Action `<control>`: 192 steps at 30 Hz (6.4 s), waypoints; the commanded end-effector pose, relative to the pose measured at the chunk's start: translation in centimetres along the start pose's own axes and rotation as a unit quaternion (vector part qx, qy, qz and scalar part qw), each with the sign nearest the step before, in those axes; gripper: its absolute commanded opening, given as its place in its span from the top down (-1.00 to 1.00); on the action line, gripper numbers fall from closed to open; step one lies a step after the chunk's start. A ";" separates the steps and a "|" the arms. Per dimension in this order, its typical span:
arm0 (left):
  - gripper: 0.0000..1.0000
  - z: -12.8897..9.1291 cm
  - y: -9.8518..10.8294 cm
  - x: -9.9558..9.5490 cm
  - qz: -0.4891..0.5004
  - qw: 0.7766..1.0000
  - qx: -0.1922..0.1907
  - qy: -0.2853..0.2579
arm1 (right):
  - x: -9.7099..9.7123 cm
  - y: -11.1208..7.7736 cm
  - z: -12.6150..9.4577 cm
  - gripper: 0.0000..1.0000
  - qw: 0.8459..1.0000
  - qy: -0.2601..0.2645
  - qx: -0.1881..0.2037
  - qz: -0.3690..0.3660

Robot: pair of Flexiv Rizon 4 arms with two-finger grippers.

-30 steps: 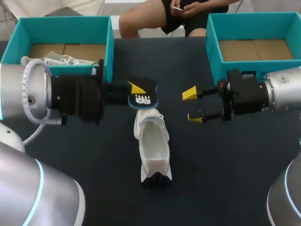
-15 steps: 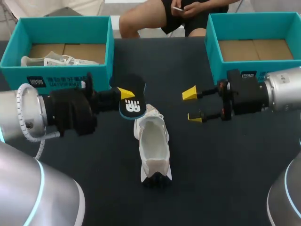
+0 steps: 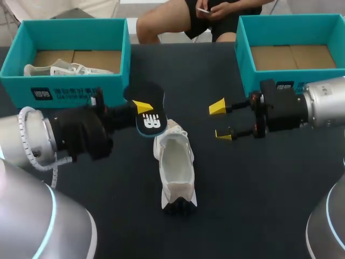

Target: Take the shoe out of the shoebox, open the shoe tongue, remove and reinsert the insole, then place the shoe into the shoebox

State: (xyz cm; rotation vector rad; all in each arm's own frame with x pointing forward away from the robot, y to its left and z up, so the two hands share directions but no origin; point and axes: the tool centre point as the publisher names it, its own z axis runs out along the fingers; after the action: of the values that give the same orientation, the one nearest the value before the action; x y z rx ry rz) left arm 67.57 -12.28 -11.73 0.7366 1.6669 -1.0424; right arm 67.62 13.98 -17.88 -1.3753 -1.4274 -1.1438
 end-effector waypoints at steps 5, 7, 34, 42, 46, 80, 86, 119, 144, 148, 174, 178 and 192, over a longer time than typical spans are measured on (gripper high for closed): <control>1.00 -0.9 0.7 0.3 0.026 0.997 0.049 0.057 | 0.0 -0.1 0.2 -1.00 1.000 0.000 -0.002 0.000; 1.00 -1.4 1.1 0.3 0.042 0.994 0.062 0.080 | 0.0 -0.1 0.2 -1.00 1.000 0.000 -0.002 0.000; 1.00 -1.2 5.3 0.3 0.129 0.986 0.089 0.060 | 0.0 -0.1 0.2 -1.00 1.000 0.000 -0.002 0.000; 1.00 -1.2 5.3 0.3 0.129 0.986 0.089 0.060 | 0.0 -0.1 0.2 -1.00 1.000 0.000 -0.002 0.000; 1.00 -0.8 5.2 0.9 0.137 0.984 0.101 0.059 | 0.1 0.2 0.6 -1.00 1.000 0.007 -0.011 0.015; 1.00 5.1 1.7 3.8 0.220 0.962 0.159 -0.016 | 3.8 2.4 6.4 -1.00 0.999 0.045 0.014 0.003; 1.00 6.0 0.9 3.8 0.226 0.963 0.148 -0.028 | 4.0 2.8 7.7 -1.00 0.998 0.054 0.015 0.009; 1.00 5.3 -1.0 5.2 0.201 0.970 0.134 -0.042 | 3.3 4.8 8.2 1.00 0.998 0.062 -0.009 0.023; -1.00 1.8 2.9 1.1 0.123 0.949 0.075 0.280 | -0.1 3.5 7.9 1.00 0.996 0.064 -0.014 0.059; -1.00 2.7 2.6 0.4 0.142 0.906 0.064 0.393 | -0.1 3.3 8.0 1.00 0.996 0.061 -0.012 0.060; -1.00 3.9 1.9 0.4 0.191 0.815 0.025 0.546 | 0.2 3.5 8.9 1.00 0.997 0.054 0.001 0.047; -1.00 4.2 1.7 0.4 0.200 0.784 0.016 0.587 | 0.2 3.3 8.9 1.00 0.997 0.054 0.001 0.047; -1.00 4.6 1.4 0.5 0.219 0.738 -0.011 0.638 | 0.1 3.1 8.9 1.00 0.997 0.055 0.003 0.047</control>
State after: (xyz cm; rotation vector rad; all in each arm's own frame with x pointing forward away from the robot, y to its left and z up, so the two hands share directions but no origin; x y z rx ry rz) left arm 70.19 -15.31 -13.29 1.8897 2.2351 -0.2137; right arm 71.03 22.42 -19.74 -1.3378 -1.2752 -1.1357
